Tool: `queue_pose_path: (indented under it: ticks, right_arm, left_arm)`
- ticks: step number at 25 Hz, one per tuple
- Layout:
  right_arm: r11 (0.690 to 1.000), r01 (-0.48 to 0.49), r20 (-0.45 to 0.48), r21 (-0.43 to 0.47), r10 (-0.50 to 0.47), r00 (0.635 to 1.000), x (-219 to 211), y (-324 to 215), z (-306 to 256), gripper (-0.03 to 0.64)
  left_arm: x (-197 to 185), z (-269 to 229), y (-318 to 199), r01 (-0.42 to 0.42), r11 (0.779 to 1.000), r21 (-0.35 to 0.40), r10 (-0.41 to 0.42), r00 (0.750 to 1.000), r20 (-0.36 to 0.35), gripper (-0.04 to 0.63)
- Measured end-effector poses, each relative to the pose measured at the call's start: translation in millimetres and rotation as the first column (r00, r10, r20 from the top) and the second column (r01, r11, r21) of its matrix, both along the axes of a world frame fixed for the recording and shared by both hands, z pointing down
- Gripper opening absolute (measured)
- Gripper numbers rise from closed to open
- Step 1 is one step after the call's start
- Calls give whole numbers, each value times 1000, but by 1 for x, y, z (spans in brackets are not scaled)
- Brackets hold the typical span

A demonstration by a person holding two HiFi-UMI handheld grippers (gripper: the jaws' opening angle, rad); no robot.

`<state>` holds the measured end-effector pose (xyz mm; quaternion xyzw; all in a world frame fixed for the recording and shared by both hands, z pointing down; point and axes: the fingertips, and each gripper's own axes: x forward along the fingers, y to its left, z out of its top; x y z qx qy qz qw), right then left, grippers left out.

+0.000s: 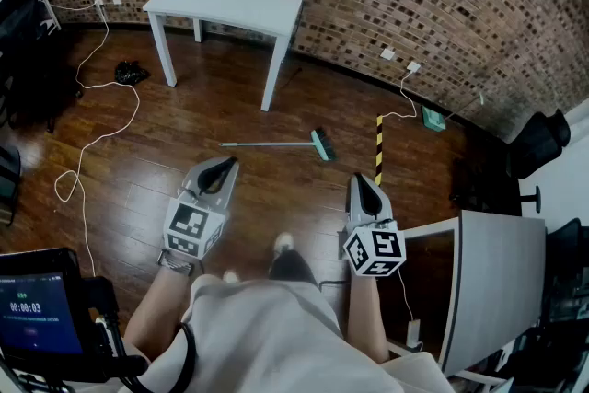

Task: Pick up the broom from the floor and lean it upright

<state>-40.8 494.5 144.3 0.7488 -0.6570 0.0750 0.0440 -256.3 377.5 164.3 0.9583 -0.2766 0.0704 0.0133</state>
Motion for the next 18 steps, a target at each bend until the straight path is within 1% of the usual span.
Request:
queue_pose_path:
  ticks: [3, 7, 11, 15, 18]
  right_arm:
    - [1000, -16, 11, 8, 16, 1000, 30, -20, 3, 12]
    - [1000, 4, 7, 11, -4, 1000, 68, -63, 14, 12]
    - [999, 32, 25, 6, -32, 999, 119, -120, 23, 12]
    - [997, 77, -1, 12, -77, 997, 173, -168, 11, 13]
    - [995, 101, -11, 16, -101, 995, 214, -202, 6, 12]
  left_arm:
    - [22, 4, -18, -3, 1000, -1, 3, 1000, 2, 0]
    - [52, 14, -57, 10, 1000, 3, -10, 1000, 10, 0]
    - [95, 17, -108, 46, 999, -2, -46, 999, 11, 0]
    - [144, 4, -151, 84, 995, 45, -85, 996, 22, 0]
    - [175, -1, -185, 129, 990, 50, -131, 991, 26, 0]
